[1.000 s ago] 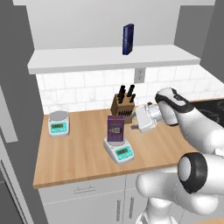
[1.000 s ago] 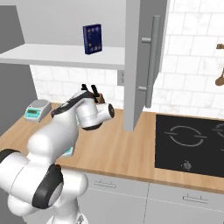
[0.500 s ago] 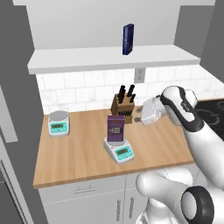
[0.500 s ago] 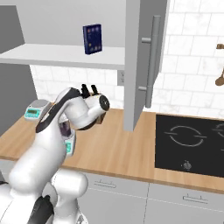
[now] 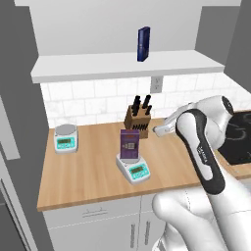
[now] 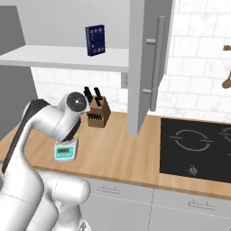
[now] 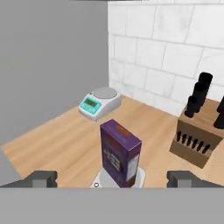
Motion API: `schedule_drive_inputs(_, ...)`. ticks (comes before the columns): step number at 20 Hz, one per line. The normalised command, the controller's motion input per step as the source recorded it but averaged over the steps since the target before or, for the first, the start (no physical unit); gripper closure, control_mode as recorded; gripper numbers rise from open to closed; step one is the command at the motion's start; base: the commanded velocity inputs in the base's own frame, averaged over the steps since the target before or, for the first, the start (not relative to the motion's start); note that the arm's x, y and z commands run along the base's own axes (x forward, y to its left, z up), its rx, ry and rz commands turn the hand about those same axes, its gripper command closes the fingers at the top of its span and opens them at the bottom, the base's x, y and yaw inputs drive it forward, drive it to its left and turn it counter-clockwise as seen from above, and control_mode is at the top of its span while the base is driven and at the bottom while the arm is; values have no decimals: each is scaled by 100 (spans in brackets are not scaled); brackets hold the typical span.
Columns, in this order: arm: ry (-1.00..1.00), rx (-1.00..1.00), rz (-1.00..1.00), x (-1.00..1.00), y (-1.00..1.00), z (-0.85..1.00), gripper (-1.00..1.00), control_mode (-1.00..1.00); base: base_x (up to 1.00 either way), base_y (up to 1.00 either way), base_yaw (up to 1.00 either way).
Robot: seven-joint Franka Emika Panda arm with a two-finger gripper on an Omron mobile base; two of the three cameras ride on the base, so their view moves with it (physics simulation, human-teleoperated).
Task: Pick the cereal and place it on the digital scale for weighing, and close the cabinet.
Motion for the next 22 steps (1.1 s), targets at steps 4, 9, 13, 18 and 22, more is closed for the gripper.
schedule_drive_inputs(4, 3, -9, -38, -69, -16, 54, -100, -100, 0, 0, 0)
schedule_drive_inputs(9, 5, -4, -29, -64, -36, 61, -100, -100, 0, 0, 0)
schedule_drive_inputs(13, 10, -4, -26, -45, -24, 57, -100, -100, 0, 0, 0)
schedule_drive_inputs(18, 1, 14, -8, -23, -44, 13, -100, -100, 0, 0, 0)
schedule_drive_inputs(22, -17, 29, 0, -68, -57, 1, -100, -100, 0, 0, 0)
